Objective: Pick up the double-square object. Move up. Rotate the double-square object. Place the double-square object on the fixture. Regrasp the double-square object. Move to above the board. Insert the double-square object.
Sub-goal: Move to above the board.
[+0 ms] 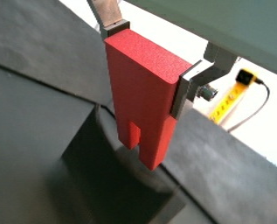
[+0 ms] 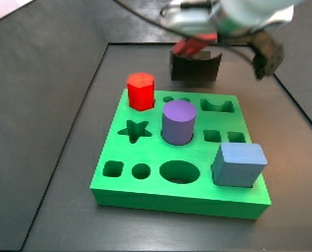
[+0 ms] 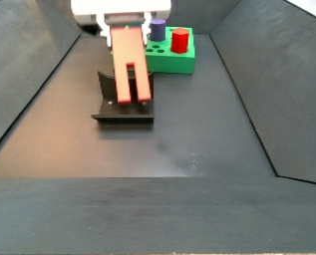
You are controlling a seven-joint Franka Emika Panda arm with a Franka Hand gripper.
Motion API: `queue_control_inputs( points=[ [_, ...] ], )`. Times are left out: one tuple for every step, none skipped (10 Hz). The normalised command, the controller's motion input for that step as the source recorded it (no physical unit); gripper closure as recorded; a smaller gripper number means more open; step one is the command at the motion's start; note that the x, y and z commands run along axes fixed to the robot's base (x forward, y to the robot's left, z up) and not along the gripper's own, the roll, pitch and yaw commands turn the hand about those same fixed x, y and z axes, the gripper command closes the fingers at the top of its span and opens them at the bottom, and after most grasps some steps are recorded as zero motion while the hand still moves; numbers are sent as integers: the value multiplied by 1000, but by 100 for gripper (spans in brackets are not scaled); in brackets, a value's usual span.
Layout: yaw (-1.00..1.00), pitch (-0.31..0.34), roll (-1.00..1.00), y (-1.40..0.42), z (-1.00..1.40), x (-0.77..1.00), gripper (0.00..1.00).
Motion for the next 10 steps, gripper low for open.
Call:
queue_control_inputs(
  points=[
    [169,-301,-7,-78,1000,-209,100],
    [55,-318,0,-71,1000,-206,100],
    [-17,-295,2,-68,1000,-203,100],
    [-99,-243,-1,-62,1000,-194,100],
    [-128,-211,-3,-58,1000,-192,100],
    [-166,-149,-7,-53,1000,-188,100],
    [-191,-100,-11,-46,1000,-181,100],
    [-202,-50,-16,-37,1000,-172,100],
    [-191,14,-21,-31,999,-160,100],
    [-159,80,-26,-16,742,-108,100]
  ],
)
